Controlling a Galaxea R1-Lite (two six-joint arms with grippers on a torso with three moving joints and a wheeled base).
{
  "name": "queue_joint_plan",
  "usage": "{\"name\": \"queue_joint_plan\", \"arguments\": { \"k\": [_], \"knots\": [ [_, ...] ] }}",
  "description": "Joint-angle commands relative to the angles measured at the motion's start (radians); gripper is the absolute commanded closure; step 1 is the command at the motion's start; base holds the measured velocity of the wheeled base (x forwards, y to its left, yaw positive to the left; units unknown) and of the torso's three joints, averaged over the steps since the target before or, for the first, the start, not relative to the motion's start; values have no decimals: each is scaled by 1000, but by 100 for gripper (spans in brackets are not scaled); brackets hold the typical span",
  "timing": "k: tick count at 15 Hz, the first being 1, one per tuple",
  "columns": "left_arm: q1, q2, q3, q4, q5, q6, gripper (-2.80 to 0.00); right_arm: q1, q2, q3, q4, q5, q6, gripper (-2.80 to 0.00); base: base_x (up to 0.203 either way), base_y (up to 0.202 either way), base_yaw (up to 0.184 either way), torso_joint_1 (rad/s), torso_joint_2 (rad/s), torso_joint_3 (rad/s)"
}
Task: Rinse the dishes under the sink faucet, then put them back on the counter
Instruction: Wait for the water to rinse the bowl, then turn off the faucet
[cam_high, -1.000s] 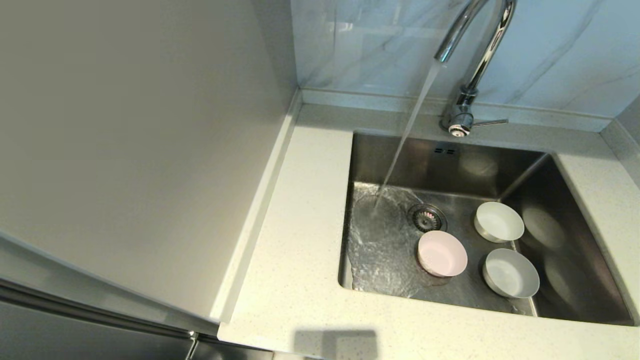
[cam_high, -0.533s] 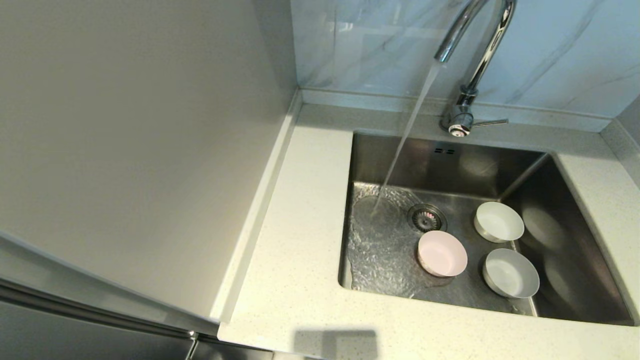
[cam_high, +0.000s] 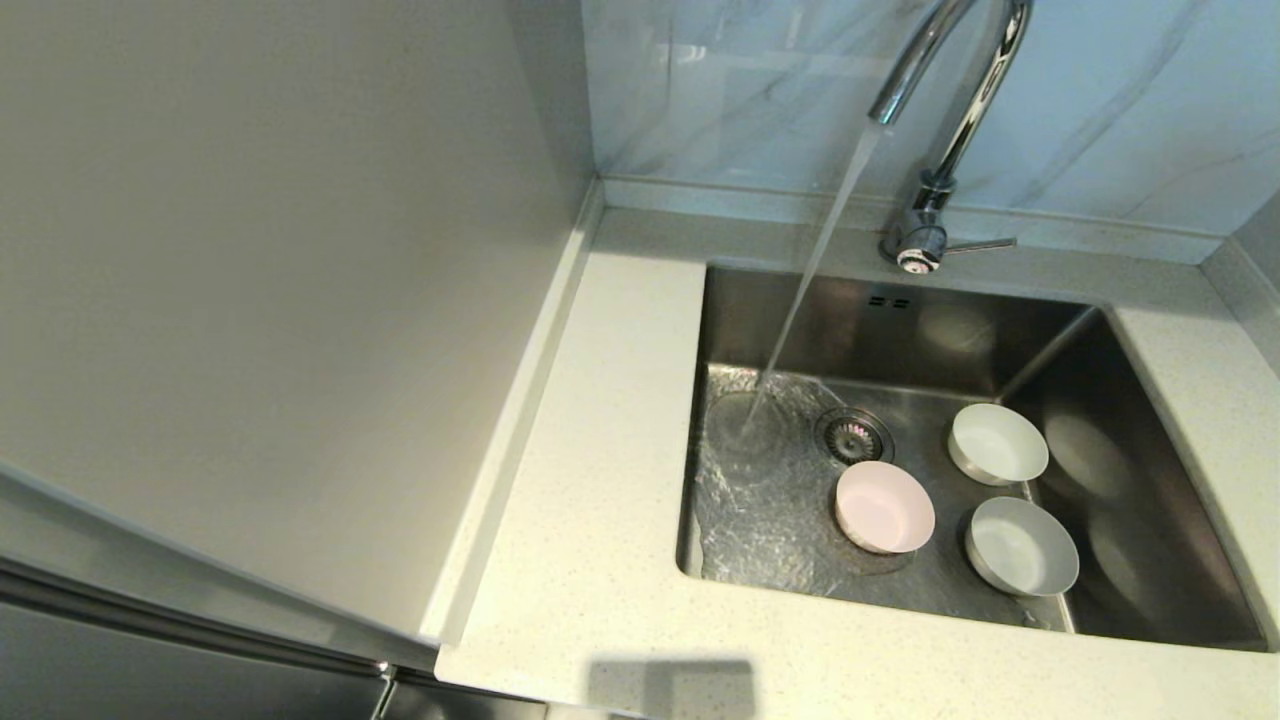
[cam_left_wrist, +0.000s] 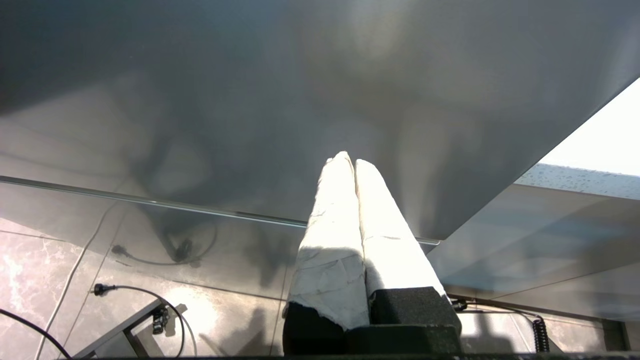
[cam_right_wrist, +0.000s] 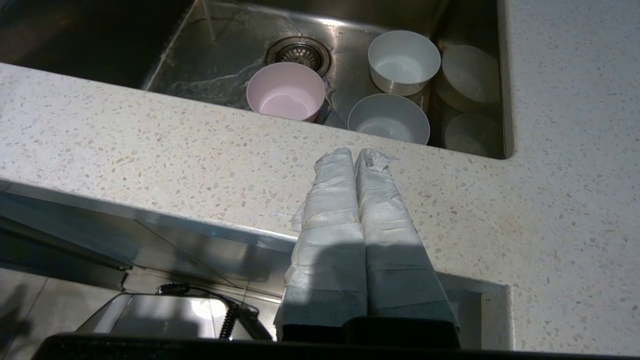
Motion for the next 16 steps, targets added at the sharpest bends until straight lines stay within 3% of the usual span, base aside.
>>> {"name": "queue_joint_plan", "arguments": {
  "k": [1, 10, 16],
  "knots": [
    [0, -3, 0, 0, -1, 0, 0, 0, 2, 0, 0, 0, 0, 0, 0, 0, 0, 0, 0, 0],
    [0, -3, 0, 0, 1, 0, 0, 0, 2, 0, 0, 1, -1, 0, 0, 0, 0, 0, 0, 0],
    [0, -3, 0, 0, 1, 0, 0, 0, 138, 0, 0, 26, -72, 0, 0, 0, 0, 0, 0, 0]
  ]
}}
